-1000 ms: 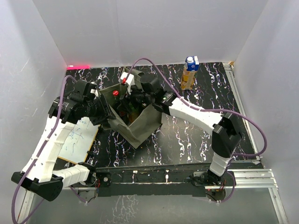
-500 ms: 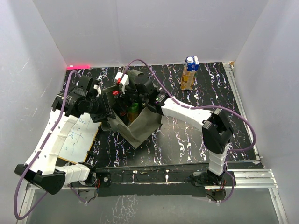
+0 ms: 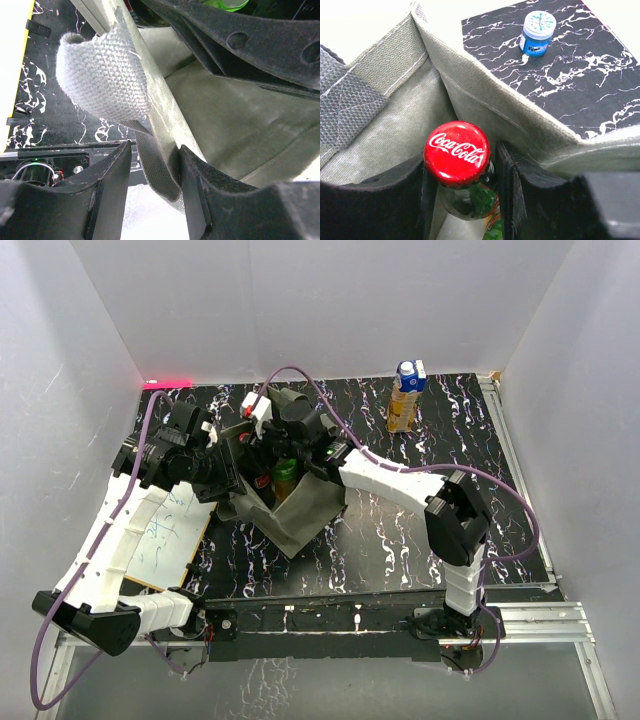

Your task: Take the beverage out of the canvas bag

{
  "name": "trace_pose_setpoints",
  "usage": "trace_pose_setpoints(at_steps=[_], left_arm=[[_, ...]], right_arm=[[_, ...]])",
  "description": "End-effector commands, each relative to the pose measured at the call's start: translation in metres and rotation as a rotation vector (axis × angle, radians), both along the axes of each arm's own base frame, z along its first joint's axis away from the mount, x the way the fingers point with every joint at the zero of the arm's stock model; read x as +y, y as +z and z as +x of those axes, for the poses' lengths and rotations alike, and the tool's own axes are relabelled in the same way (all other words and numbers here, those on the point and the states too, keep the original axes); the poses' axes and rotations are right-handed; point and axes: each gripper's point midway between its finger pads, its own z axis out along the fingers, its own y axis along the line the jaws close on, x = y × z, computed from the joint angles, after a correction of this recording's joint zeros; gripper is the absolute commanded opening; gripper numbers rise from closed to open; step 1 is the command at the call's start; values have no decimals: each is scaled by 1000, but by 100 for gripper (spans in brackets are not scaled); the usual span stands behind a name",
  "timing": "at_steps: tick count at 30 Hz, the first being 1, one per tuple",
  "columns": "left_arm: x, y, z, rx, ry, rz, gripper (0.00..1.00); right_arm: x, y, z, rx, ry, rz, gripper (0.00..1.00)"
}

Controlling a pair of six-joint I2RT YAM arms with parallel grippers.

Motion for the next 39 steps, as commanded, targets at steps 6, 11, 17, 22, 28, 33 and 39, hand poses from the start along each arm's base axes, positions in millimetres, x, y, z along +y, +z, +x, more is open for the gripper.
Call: trace_pose_setpoints(at_steps=[6,11,17,22,28,33,39], left_arm=[[5,5,-7,-4,8,9,41],[-1,3,-7,8,26,-31,41],[-5,-2,-12,36,53,-62,41],[-5,-8,-26,93,98,-94,41],[-7,-14,-34,146,123,-106,41],[-8,-10,-26,112,137,-115,41],[-6,-5,-16,70,145,-103,41]], right_arm=[[11,103,9,-45,-97,227,7],[-1,138,12,31,-195,344,8],[-12,168,13,58,-250,416,8],[-12,183,15,91,-275,447,8],[-19,216,15,128,-315,509,8],[-35,244,12,128,-358,544,8],[-57,273,12,198,-441,610,7]])
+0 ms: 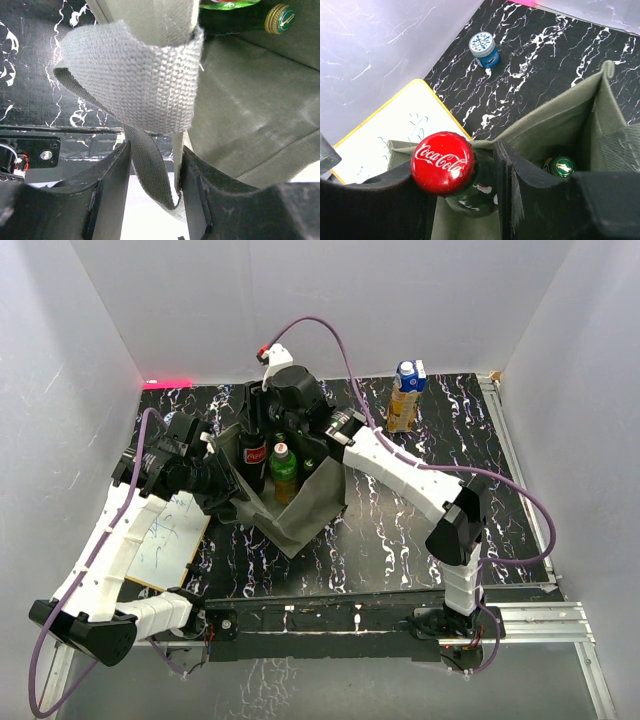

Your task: Take the beverage out of the canvas bag

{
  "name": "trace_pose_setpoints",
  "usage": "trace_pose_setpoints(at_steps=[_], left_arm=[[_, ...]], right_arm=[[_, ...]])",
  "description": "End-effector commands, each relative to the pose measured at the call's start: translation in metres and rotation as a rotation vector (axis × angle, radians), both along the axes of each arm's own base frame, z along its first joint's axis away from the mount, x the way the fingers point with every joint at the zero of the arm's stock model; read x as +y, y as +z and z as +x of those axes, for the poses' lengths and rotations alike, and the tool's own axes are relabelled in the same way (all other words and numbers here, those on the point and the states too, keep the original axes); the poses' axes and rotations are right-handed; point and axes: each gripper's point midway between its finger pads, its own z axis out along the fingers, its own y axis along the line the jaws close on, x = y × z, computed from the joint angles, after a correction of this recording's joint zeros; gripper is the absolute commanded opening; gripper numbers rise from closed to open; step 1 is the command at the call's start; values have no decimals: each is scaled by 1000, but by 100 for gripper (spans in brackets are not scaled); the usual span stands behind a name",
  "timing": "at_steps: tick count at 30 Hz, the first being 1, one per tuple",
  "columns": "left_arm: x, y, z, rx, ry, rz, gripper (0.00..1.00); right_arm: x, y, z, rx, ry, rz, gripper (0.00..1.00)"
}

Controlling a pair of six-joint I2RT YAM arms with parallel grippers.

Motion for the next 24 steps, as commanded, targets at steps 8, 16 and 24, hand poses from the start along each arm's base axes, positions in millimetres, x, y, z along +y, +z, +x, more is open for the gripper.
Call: trace_pose_setpoints(at_steps=[8,16,24], left_arm=[[4,9,3,-52,9,8,42],[3,8,5,-62,11,3,42],[2,8,8,-61,-6,11,42]], right_arm=[[-55,232,-31,-252,-88,483,7],[-80,264,-43,-302,-111,518,8],[-126,309,-65,-370,-165,589,8]])
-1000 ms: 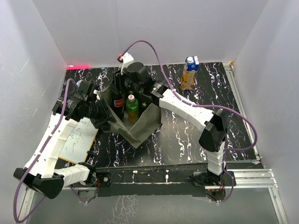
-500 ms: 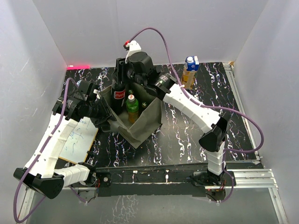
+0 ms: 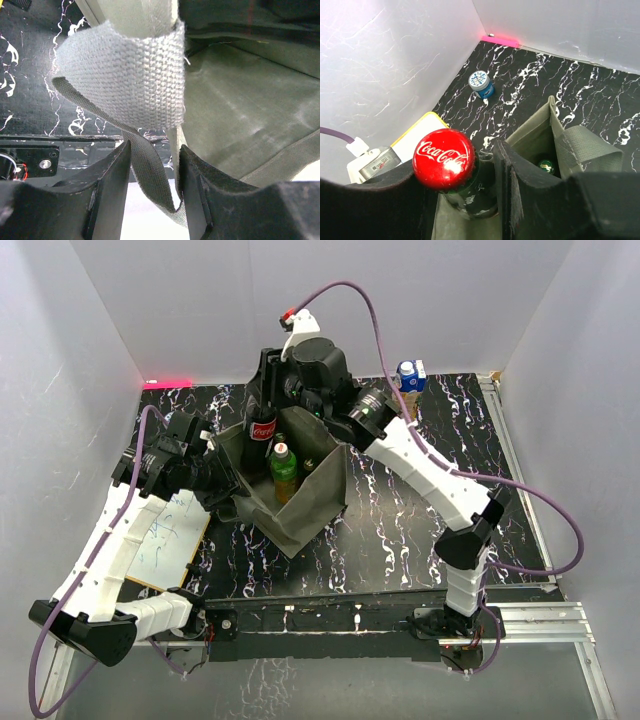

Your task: Take the beverage out of the canvas bag

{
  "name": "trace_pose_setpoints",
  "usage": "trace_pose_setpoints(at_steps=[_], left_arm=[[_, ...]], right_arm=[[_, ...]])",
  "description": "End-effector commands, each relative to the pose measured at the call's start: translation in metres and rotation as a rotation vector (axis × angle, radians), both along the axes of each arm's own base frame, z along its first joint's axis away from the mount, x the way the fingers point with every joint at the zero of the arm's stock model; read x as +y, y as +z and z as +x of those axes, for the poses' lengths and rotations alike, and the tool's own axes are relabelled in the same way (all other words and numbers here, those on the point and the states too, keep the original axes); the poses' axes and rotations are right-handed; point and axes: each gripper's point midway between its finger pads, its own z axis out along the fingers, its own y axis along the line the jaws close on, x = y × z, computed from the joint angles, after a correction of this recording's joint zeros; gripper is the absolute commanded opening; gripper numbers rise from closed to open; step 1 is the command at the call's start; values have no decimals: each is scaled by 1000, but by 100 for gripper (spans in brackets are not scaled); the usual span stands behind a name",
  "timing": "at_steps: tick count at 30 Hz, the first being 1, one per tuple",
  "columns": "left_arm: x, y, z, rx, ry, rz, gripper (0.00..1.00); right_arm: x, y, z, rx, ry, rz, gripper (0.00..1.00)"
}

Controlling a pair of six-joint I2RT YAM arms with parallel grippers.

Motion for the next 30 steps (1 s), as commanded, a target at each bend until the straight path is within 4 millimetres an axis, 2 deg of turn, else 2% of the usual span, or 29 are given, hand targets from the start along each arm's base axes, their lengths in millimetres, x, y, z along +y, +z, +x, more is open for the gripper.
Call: trace_pose_setpoints(at_steps=[1,12,16,20,25,30], left_arm=[[2,5,-1,-18,-14,7,42],[-1,5,1,-17,-24,1,42],[-1,4,0,-13,-30,1,42],[-2,4,0,-13,-34,-3,42],[-3,3,-1,-9,-39,-5,42],[-3,1,0,-1,-49,1,42]], right_arm=[[-93,223,-61,-363,-56,495,7],[-175,264,-98,-454,-199,555,8],[-206,271,-113,-477,-253,543,8],[-242,269,-130,-473,-314,523,8],[-276,245,-146,-425,-376,439,8],[-293,186,-150,-300,-424,307,8]])
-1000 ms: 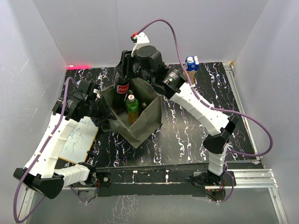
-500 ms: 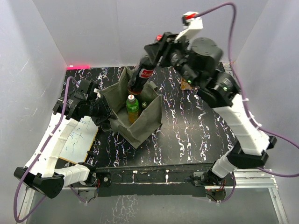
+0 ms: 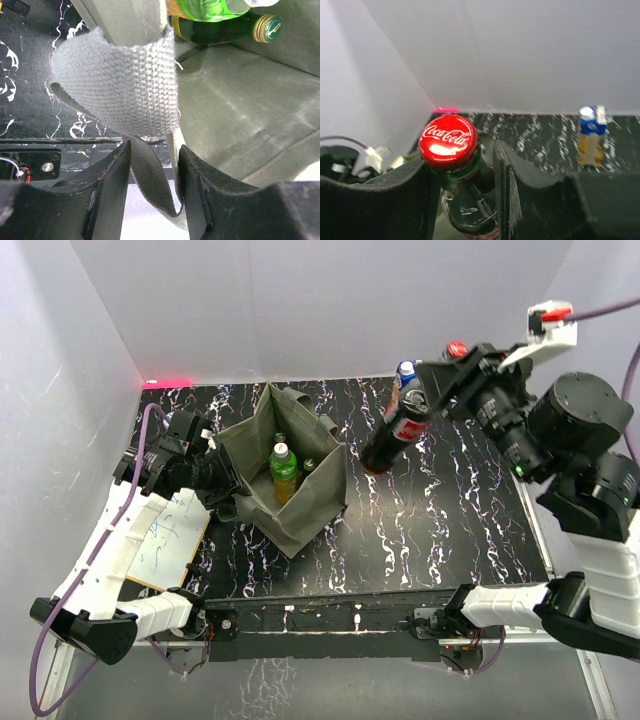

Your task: Take the beverage out of the canvas bag

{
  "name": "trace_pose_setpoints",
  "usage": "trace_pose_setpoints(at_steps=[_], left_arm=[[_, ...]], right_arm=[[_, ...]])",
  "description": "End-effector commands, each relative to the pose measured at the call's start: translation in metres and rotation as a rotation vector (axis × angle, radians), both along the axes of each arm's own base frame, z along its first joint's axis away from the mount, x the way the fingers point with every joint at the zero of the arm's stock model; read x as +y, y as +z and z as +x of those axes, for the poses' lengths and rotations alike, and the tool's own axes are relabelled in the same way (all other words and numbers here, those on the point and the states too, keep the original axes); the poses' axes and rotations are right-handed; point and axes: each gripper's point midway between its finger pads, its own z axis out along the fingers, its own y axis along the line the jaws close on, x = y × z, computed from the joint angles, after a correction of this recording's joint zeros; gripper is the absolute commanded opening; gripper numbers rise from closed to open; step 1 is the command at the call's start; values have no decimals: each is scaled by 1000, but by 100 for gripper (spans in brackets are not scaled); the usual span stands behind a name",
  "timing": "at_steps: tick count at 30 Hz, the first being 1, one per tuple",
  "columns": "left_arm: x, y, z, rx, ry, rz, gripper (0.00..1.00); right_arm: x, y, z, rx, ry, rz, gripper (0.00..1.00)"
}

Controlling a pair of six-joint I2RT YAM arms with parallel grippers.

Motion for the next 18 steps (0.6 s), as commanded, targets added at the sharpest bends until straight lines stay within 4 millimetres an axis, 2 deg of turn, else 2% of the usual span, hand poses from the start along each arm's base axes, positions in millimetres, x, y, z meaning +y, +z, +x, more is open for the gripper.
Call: trace_pose_setpoints(at_steps=[1,10,16,18], left_arm=[[-2,1,-3,11,-28,-3,42],[-5,-4,-1,31,-40,-5,42],[-3,-5,-2,35,-31,3,42],[-3,-6,-2,38,-30,5,42]], right_arm=[[-38,14,-19,-29,-64,154,8],[-20,-124,-5,186,-74,-71,7],[-17,-189,16,215,-162,-143,8],[-18,-201,24,207,-201,-194,8]])
